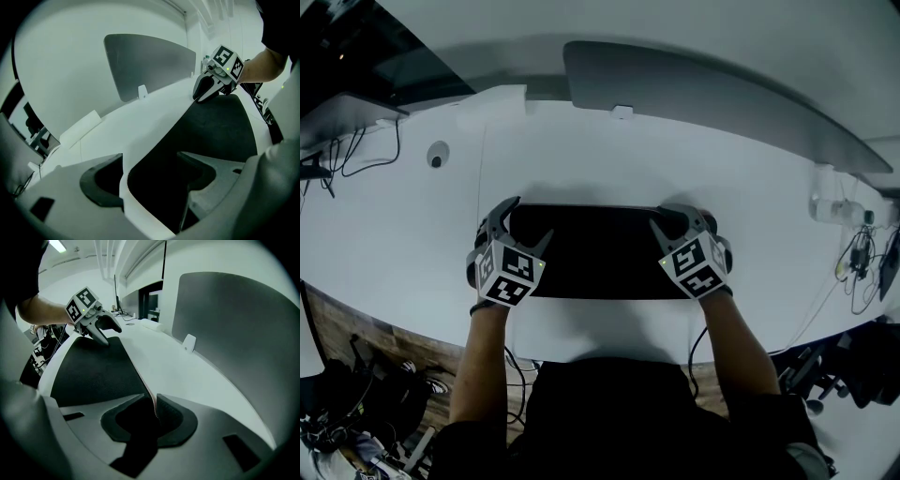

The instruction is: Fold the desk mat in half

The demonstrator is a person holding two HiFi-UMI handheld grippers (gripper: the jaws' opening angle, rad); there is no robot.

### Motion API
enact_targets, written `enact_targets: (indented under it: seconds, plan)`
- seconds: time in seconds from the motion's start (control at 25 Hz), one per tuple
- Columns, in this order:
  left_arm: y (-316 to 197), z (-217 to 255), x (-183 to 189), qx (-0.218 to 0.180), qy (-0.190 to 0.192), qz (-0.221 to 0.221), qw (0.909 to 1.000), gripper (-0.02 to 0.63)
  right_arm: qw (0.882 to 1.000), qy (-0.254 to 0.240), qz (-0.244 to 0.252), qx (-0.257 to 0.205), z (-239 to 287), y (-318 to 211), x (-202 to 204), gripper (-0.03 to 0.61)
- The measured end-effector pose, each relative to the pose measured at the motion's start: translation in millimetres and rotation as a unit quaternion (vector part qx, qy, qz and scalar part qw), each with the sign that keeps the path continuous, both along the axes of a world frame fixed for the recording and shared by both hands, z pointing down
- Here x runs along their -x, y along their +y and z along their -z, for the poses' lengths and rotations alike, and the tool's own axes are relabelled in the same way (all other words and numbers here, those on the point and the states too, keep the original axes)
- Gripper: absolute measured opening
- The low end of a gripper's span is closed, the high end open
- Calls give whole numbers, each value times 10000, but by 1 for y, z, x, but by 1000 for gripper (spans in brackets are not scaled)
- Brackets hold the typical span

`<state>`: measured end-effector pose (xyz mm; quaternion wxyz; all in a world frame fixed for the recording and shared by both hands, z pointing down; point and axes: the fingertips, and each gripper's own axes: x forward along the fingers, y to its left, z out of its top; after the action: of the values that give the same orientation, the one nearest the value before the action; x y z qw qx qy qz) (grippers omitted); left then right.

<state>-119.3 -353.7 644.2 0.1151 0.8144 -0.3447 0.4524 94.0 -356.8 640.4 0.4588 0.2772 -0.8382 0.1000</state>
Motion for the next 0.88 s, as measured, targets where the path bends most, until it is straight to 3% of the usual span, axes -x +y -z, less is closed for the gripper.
enact_targets:
  seconds: [0.12,0.28,0.52,0.88]
  plan:
    - [0,1,0,-122,-88,-28,9999,342,10000,34,-45,-14,1,-1,-2,91]
    - [1,3,4,-205,-238,16,9995,342,9989,-87,-120,-445,26,-8,-2,104]
    - [1,26,10,-390,190,353,9984,341,9968,-332,-179,-704,56,18,-2,100]
    - [53,48,1,-335,697,346,9964,341,9967,-548,-319,-512,65,88,3,60]
